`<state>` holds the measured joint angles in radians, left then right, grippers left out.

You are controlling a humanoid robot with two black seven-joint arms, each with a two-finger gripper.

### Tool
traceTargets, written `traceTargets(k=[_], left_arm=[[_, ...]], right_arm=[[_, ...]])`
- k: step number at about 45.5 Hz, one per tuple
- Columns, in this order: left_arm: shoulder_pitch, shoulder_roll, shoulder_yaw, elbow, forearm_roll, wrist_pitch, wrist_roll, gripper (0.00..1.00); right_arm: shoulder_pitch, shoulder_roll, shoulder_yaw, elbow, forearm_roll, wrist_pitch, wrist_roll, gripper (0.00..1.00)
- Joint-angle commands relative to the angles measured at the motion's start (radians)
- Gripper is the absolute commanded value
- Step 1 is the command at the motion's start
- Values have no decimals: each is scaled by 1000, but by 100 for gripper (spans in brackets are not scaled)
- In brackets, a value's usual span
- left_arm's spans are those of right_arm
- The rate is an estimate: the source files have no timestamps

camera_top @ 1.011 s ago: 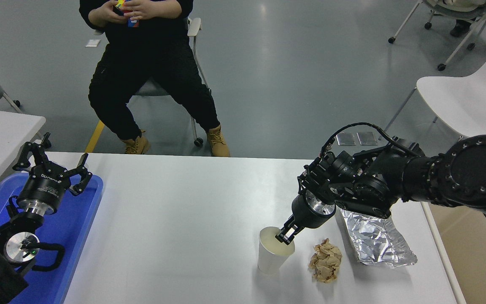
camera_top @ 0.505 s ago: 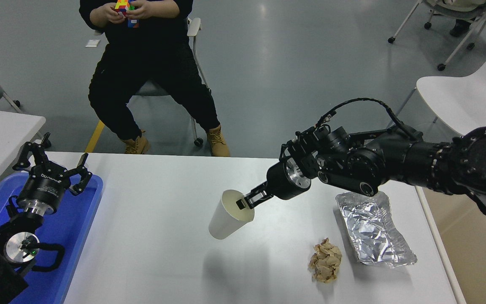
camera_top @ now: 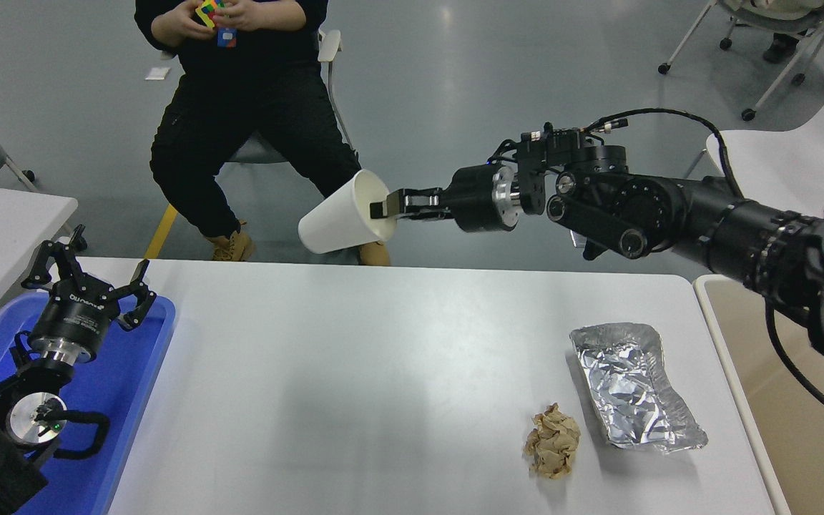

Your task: Clean the table surface

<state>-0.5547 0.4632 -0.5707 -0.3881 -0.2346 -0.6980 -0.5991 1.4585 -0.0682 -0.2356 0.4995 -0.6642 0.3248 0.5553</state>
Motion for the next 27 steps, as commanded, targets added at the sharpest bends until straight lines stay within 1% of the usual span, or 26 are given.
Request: traceTargets(k=[1, 13, 22, 27], left_arm=[[1, 0, 0, 0, 0, 0, -1, 100], [-1, 0, 0, 0, 0, 0, -1, 100], [-1, 0, 0, 0, 0, 0, -1, 100], [1, 0, 0, 0, 0, 0, -1, 100]], right_arm=[[-4, -10, 24, -168, 212, 2, 0, 0], [-81, -53, 24, -363, 279, 2, -1, 0], [-201, -104, 24, -571, 279, -1, -2, 0], [-282, -148, 24, -639, 282, -7, -2, 0]])
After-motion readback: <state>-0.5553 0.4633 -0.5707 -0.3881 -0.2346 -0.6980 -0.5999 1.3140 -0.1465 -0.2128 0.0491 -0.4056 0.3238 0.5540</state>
